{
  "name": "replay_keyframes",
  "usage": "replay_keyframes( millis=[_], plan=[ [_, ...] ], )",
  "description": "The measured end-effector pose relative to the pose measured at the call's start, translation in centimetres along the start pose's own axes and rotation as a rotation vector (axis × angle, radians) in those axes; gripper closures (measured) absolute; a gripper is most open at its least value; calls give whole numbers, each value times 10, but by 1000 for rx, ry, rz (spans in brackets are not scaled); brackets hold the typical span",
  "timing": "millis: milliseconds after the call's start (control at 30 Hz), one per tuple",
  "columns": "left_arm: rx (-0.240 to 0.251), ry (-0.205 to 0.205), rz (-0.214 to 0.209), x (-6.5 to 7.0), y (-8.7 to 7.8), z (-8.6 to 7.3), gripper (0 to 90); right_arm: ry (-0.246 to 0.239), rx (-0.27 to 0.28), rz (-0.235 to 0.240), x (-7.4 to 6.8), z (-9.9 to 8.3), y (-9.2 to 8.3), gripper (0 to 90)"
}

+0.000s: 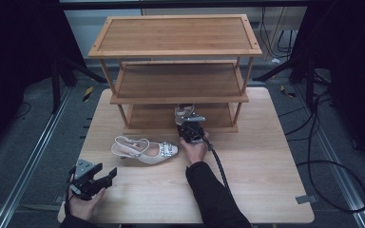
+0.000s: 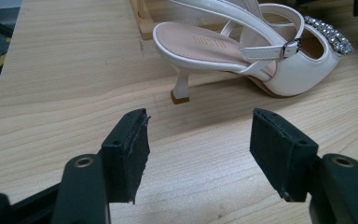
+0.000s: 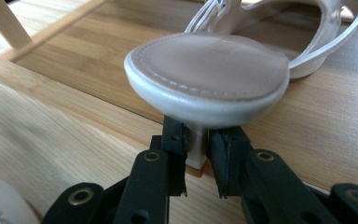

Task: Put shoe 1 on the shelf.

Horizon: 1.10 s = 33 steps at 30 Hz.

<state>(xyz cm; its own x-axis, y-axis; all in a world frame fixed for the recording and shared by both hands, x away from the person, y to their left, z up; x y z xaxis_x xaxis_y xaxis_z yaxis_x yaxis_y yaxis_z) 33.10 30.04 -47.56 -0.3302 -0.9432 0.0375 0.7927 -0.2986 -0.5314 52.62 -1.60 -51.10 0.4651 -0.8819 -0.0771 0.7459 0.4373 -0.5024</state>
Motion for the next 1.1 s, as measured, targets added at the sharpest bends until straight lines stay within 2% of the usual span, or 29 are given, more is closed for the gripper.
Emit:
replay_keyframes(
  millis=[67,167,233,367,467,567,800,833,933,1033,1100],
  plan=[
    [-3,1,-4,1,0,0,361,-24,2,-15,0,-3,3,764],
    [-6,4,-9,1,1,0,359,-21,3,-22,-1,-2,3,751],
    [-11,8,-11,1,2,-1,358,-26,7,-30,1,-1,0,677],
    [-22,10,-14,0,6,-1,361,-38,30,-7,3,2,-16,583],
    [-28,13,-17,-1,7,-2,367,-27,28,23,4,0,-29,569],
    [-29,11,-20,-1,9,-2,372,-56,19,7,5,-1,-33,608],
    [-27,12,-23,-1,8,-2,383,-3,-42,23,4,-7,-9,752],
    [-27,14,-20,-2,8,-2,384,-7,-46,22,4,-8,-7,766],
    [-25,9,-22,-3,8,-2,389,28,-10,39,4,-4,-4,783],
    [-27,8,-20,-3,8,-2,390,4,-14,20,3,0,-3,789],
    [-27,13,-22,-3,7,-2,391,13,-6,9,3,0,-1,790]
  ],
)
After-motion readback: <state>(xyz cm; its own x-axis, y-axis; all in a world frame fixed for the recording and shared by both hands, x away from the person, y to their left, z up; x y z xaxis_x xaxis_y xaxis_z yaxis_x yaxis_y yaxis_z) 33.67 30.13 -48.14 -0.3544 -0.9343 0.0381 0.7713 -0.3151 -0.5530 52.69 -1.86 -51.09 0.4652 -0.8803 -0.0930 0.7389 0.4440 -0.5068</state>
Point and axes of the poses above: each handheld gripper's, and its own axes: y roughly forward along the jaws, z roughly out of its top, x roughly to its right, the point moved 2 cm from there along y, roughly forward along the jaws, and after that the axes turned 2 degrees about x, right-handed, at the moved point
